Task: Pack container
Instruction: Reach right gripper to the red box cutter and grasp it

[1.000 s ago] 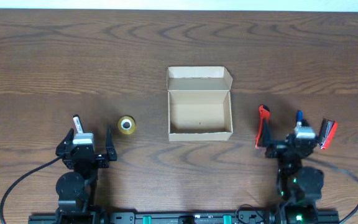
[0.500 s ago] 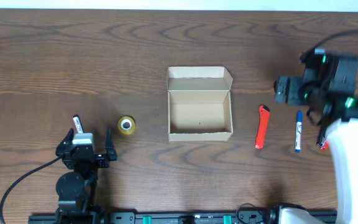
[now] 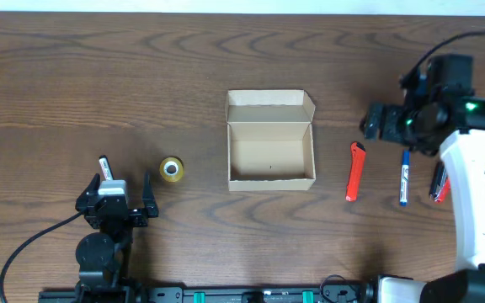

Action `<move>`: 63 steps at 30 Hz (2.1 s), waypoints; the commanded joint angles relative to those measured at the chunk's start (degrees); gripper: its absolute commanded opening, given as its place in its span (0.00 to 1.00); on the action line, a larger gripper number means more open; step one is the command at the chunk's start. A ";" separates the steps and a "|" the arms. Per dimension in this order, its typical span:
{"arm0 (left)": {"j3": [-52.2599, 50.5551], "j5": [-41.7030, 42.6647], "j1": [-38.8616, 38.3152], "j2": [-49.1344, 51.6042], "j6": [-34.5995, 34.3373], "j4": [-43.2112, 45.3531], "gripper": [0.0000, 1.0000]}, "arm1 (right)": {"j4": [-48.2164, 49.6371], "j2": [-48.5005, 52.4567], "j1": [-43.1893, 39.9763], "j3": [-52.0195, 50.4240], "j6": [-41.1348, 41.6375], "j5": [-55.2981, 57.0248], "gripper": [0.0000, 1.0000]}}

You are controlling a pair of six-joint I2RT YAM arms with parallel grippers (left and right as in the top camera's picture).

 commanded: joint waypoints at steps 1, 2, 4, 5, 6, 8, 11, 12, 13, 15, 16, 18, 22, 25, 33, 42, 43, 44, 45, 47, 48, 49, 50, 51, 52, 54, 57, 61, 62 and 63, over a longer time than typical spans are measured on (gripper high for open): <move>-1.68 -0.24 0.13 -0.31 -0.17 -0.68 0.95 | 2.40 0.59 0.52 -6.21 4.76 1.66 0.99; -1.68 -0.24 0.13 -0.31 -0.17 -0.66 0.95 | 3.63 0.59 0.72 -8.17 5.40 1.70 0.99; -1.68 -0.24 0.13 -0.31 -0.17 -0.68 0.95 | 5.40 0.59 1.18 -11.17 5.73 1.66 0.99; -1.68 -0.24 0.13 -0.31 -0.17 -0.68 0.95 | 6.21 0.59 1.57 -12.66 5.73 1.70 0.99; -1.68 -0.22 0.13 -0.31 -0.17 -0.66 0.95 | 6.88 0.61 1.95 -13.84 5.73 1.73 0.99; -1.68 -0.24 0.13 -0.31 -0.15 -0.66 0.95 | 8.00 0.61 2.64 -15.82 5.75 1.73 0.99; -1.68 -0.22 0.13 -0.31 -0.17 -0.66 0.95 | 8.37 0.61 2.82 -17.11 5.73 2.97 0.99; -1.68 -0.22 0.13 -0.31 -0.17 -0.66 0.95 | 8.15 0.61 2.82 -17.11 5.73 3.69 0.99; -1.68 -0.22 0.13 -0.31 -0.17 -0.68 0.95 | 7.91 0.61 2.84 -17.11 5.75 4.59 0.99; -1.68 -0.22 0.13 -0.31 -0.17 -0.66 0.95 | 7.28 0.61 2.84 -17.11 6.80 7.06 0.99; -1.68 -0.22 0.13 -0.31 -0.17 -0.68 0.95 | 6.97 0.61 2.84 -17.11 7.85 8.59 0.99; -1.68 -0.20 0.13 -0.31 -0.17 -0.68 0.95 | 6.80 0.61 2.82 -17.11 8.33 9.66 0.99; -1.68 -0.20 0.13 -0.31 -0.17 -0.68 0.95 | 7.65 1.20 2.82 -17.11 8.33 10.05 0.99; -1.68 -0.20 0.13 -0.31 -0.20 -0.68 0.95 | 8.74 3.23 2.84 -17.11 8.35 10.01 0.99; -1.68 -0.20 0.13 -0.31 -0.20 -0.68 0.95 | 12.87 10.34 4.44 -17.11 9.40 8.59 0.99; -1.68 -0.20 0.13 -0.31 -0.20 -0.68 0.95 | 16.39 17.42 5.31 -17.11 10.27 8.48 0.99; -1.68 -0.20 0.13 -0.31 -0.20 -0.68 0.95 | 16.52 18.08 5.31 -17.11 10.27 8.48 0.99; -1.68 -0.20 0.13 -0.31 -0.20 -0.66 0.95 | 16.63 18.80 5.31 -17.11 10.27 8.50 0.99; -1.68 -0.20 0.13 -0.31 -0.20 -0.68 0.95 | 16.76 19.37 5.31 -17.11 10.25 8.50 0.99; -1.68 -0.20 0.13 -0.31 -0.20 -0.68 0.95 | 17.20 20.11 5.29 -17.11 10.25 8.50 0.99; -1.68 -0.20 0.13 -0.31 -0.20 -0.66 0.95 | 17.49 20.33 5.29 -17.11 10.25 8.50 0.99; -1.68 -0.20 0.13 -0.31 -0.20 -0.66 0.95 | 17.79 20.48 5.29 -17.11 10.25 8.48 0.99; -1.68 -0.20 0.13 -0.31 -0.20 -0.68 0.95 | 18.08 20.50 5.29 -17.11 10.25 8.50 0.99; -1.68 -0.20 0.13 -0.31 -0.20 -0.66 0.95 | 18.29 20.50 5.29 -17.11 10.25 8.48 0.97; -1.68 -0.20 0.13 -0.31 -0.20 -0.68 0.95 | 18.51 20.50 5.29 -17.11 10.25 8.48 0.93; -1.68 -0.20 0.13 -0.31 -0.20 -0.68 0.95 | 18.78 20.50 5.29 -17.11 10.25 8.48 0.72; -1.68 -0.20 0.13 -0.31 -0.20 -0.68 0.95 | 19.12 20.50 5.29 -17.11 10.27 8.50 0.29; -1.68 -0.17 0.13 -0.31 -0.20 -0.66 0.95 | 19.98 20.50 5.29 -17.11 10.25 8.50 0.01; -1.68 -0.20 0.13 -0.31 -0.20 -0.66 0.95 | 20.20 20.50 5.29 -17.11 10.25 8.50 0.01; -1.68 -0.20 0.13 -0.31 -0.20 -0.66 0.95 | 20.44 20.50 5.29 -17.11 10.25 8.48 0.01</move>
